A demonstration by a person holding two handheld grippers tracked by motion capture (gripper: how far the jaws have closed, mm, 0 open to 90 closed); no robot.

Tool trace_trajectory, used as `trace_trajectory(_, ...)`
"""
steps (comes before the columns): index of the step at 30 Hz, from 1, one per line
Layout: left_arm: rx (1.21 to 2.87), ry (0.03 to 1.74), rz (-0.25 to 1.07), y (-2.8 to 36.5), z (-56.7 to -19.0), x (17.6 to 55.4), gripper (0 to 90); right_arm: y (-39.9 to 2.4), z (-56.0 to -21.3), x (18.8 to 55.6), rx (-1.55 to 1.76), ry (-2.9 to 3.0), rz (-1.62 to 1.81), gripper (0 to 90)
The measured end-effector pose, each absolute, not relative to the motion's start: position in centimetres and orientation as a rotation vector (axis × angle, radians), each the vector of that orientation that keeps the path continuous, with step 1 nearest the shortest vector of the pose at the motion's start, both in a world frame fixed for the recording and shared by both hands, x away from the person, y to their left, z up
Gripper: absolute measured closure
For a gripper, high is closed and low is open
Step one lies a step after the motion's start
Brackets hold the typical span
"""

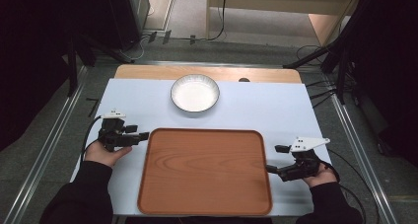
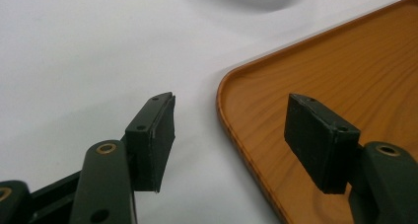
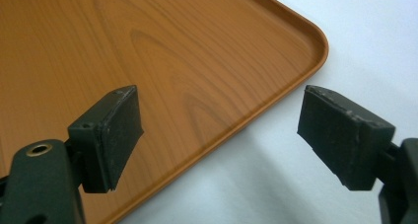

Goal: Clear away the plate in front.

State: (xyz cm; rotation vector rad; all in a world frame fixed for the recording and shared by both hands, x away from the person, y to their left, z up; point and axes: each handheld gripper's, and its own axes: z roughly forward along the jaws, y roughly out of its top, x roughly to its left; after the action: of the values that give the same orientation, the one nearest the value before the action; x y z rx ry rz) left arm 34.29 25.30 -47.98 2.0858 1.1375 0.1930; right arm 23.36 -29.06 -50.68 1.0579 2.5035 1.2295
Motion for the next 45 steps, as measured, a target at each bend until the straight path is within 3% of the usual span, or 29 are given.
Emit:
trace_trajectory(18, 2.094, 1.065, 0.18, 22.5, -46.6, 35.8, 29.3, -29.2, -50.7, 23.4, 1.056, 2.498, 1.231, 17.7)
trace_trajectory(45, 2.052, 1.167, 0.186, 18.0, -45.9, 42.4, 31.5, -29.1, -50.7, 23.3, 1.05, 2.505, 1.22, 17.6)
